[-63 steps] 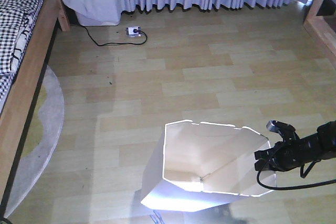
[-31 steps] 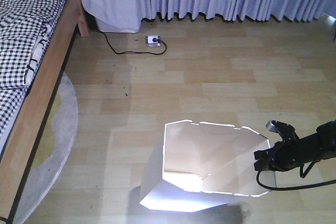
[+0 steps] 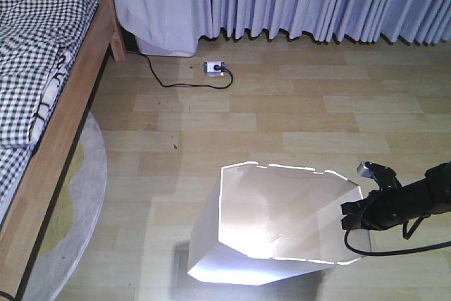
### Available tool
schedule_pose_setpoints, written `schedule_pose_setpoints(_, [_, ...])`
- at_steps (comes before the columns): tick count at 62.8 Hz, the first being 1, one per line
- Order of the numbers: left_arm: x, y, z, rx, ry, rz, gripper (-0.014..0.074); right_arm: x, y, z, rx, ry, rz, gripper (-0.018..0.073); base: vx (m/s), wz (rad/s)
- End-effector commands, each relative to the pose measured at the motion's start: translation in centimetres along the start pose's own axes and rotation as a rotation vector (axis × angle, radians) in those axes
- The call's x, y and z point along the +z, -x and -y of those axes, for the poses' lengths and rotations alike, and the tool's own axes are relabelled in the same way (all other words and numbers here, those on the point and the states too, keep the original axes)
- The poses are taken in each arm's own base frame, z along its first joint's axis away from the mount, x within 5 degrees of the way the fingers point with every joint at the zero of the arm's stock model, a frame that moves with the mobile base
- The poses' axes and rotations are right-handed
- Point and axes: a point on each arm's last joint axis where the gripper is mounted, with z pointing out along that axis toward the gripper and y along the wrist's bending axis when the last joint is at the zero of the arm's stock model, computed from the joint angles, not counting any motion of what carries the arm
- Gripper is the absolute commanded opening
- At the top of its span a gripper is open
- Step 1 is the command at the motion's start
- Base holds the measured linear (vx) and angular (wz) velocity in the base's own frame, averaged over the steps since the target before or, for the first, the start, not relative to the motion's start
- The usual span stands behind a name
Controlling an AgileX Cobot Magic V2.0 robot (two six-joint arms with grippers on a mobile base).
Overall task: Move trash bin to bedside with robot
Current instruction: 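Drag the held bin across the floor toward the bed and curtains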
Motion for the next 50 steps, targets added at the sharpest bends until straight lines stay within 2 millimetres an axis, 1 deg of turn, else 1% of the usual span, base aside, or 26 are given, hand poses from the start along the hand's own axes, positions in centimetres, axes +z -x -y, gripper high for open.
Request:
schedule_pose_setpoints(1, [-0.03, 0.32, 0.05, -0.023, -0.007, 0.07, -0.0006, -2.22, 1.83, -2.71, -0.025, 0.216, 0.087, -0.0004, 0.27, -0.02])
schedule_pose_setpoints(50, [-0.03, 0.32, 0.05, -0.023, -0.007, 0.07, -0.0006, -2.22, 1.83, -2.71, -0.025, 0.216, 0.087, -0.0004, 0.27, 0.01])
